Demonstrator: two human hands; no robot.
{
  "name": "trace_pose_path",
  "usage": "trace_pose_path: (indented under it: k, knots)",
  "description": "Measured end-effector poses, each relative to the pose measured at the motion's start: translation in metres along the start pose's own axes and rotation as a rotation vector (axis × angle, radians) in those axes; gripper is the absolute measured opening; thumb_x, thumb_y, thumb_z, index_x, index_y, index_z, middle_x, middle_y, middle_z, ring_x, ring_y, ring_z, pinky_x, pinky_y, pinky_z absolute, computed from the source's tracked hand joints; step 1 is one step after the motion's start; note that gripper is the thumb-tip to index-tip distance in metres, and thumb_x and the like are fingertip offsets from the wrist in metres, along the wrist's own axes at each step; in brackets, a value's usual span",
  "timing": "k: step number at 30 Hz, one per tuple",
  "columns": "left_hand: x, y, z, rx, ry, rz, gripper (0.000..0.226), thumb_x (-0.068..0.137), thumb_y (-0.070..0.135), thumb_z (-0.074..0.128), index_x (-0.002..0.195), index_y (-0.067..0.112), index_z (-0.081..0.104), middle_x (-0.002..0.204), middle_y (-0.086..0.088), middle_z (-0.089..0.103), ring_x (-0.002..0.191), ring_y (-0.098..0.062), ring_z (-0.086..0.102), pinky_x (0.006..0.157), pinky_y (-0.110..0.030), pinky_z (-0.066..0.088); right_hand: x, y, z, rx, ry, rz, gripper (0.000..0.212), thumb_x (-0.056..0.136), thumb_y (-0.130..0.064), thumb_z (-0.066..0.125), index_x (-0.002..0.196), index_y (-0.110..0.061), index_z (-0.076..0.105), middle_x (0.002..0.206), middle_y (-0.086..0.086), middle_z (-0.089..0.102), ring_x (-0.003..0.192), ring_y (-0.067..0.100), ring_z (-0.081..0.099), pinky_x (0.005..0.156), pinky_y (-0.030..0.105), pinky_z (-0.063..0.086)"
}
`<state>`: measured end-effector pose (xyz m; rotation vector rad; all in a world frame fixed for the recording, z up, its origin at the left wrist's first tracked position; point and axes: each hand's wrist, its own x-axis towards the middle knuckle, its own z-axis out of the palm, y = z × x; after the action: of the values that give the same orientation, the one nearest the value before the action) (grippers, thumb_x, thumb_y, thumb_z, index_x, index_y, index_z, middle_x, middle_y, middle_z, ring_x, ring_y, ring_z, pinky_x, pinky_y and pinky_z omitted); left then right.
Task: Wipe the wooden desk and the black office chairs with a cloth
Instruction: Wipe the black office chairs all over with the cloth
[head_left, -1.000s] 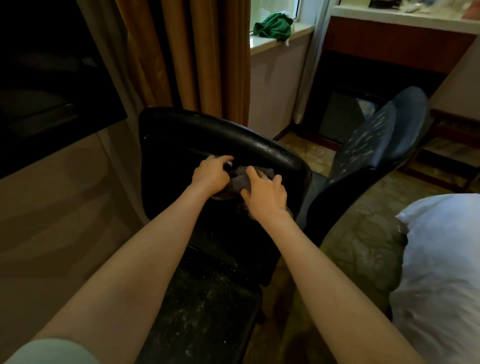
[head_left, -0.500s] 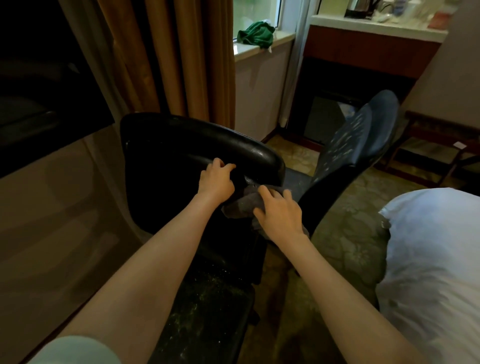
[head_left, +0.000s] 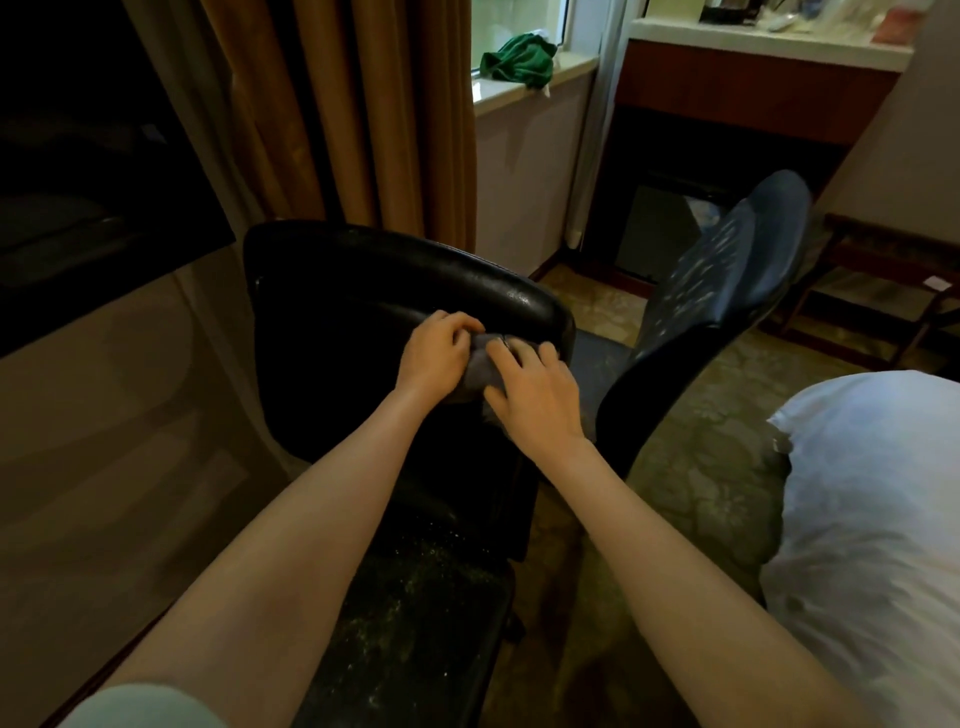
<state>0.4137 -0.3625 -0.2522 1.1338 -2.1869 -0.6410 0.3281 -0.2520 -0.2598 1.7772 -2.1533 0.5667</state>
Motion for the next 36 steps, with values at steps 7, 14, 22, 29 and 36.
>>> trace_pose_path:
  k: [7,14,22,29,36]
  knots:
    - [-0.013,-0.013,-0.018,-0.022,0.327,-0.117,0.027,0.093,0.010,0.041,0.115,0.010,0.058,0.122,-0.010,0.052,0.111,-0.022,0.049,0.098,-0.032,0.038,0.037,-0.022,0.018,0.025,-0.032,-0.136,0.054,0.066,-0.019,0.081,0.115,-0.012,0.062,0.107,0.016,0.065,0.090,0.036,0.061,0.073,0.043,0.053]
    - [-0.009,-0.041,-0.042,0.091,0.112,-0.252,0.035,0.099,0.023,0.033,0.129,0.016,0.050,0.136,-0.012,0.043,0.123,-0.029,0.041,0.104,-0.041,0.031,0.062,-0.050,0.039,0.032,-0.211,-0.128,0.059,0.091,-0.019,0.055,0.144,-0.020,0.029,0.139,0.019,0.041,0.124,0.036,0.041,0.104,0.044,0.034]
    - [0.001,-0.032,-0.025,0.068,0.062,-0.231,0.037,0.098,0.025,0.033,0.132,0.024,0.047,0.140,-0.007,0.041,0.124,-0.026,0.041,0.105,-0.044,0.033,0.069,-0.038,0.032,0.135,-0.293,0.036,0.060,0.089,-0.024,0.058,0.139,-0.022,0.025,0.133,0.015,0.046,0.117,0.037,0.042,0.093,0.041,0.040]
    - [0.015,-0.013,-0.009,0.077,-0.195,-0.208,0.040,0.098,0.034,0.026,0.128,0.031,0.052,0.139,-0.003,0.045,0.124,-0.025,0.043,0.104,-0.045,0.032,0.064,-0.009,0.010,0.207,-0.379,0.090,0.050,0.092,-0.029,0.052,0.134,-0.020,0.027,0.122,0.013,0.054,0.111,0.038,0.043,0.086,0.042,0.040]
    - [0.003,0.022,0.014,0.043,-0.305,-0.149,0.032,0.098,0.036,0.031,0.096,0.020,0.059,0.117,-0.011,0.050,0.105,-0.026,0.051,0.095,-0.044,0.043,0.027,0.021,-0.001,0.241,-0.373,0.208,0.044,0.090,-0.027,0.052,0.128,-0.020,0.031,0.114,0.011,0.060,0.108,0.039,0.047,0.083,0.041,0.038]
